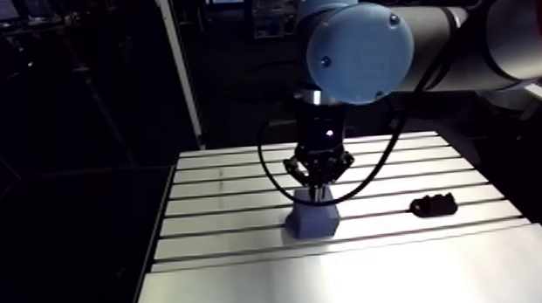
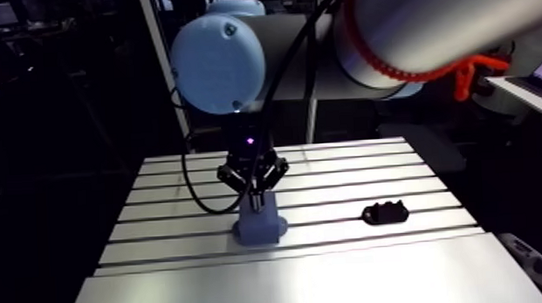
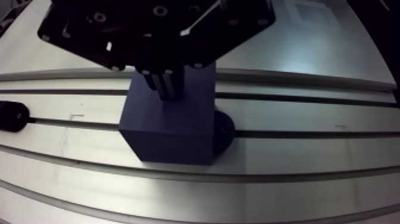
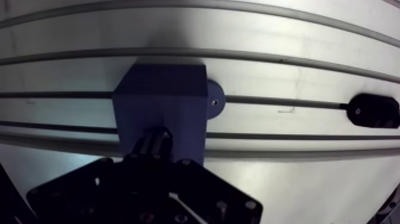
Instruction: Pick up the M10 bolt and insert it into the hex recess until seated.
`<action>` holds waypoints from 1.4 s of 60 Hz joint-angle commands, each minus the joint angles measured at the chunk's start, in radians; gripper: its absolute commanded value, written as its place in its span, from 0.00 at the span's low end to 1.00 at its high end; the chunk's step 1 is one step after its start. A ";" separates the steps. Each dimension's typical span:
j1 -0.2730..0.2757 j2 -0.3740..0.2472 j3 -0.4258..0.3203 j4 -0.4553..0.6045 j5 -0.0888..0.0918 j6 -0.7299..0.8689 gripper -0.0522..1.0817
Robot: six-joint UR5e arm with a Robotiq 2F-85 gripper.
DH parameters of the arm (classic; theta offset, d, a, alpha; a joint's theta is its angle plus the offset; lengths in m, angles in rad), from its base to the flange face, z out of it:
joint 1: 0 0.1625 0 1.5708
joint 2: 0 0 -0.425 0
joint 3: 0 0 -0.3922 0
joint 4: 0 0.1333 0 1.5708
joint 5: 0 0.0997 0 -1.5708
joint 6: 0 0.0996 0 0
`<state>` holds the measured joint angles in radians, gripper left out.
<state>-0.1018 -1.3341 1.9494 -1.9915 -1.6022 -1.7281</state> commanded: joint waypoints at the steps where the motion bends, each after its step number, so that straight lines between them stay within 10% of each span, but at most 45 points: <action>1: -0.001 0.003 0.001 0.000 0.000 -0.002 1.00; 84: -0.004 0.011 -0.009 -0.005 0.007 -0.017 1.00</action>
<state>-0.1053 -1.3218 1.9465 -1.9975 -1.6004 -1.7444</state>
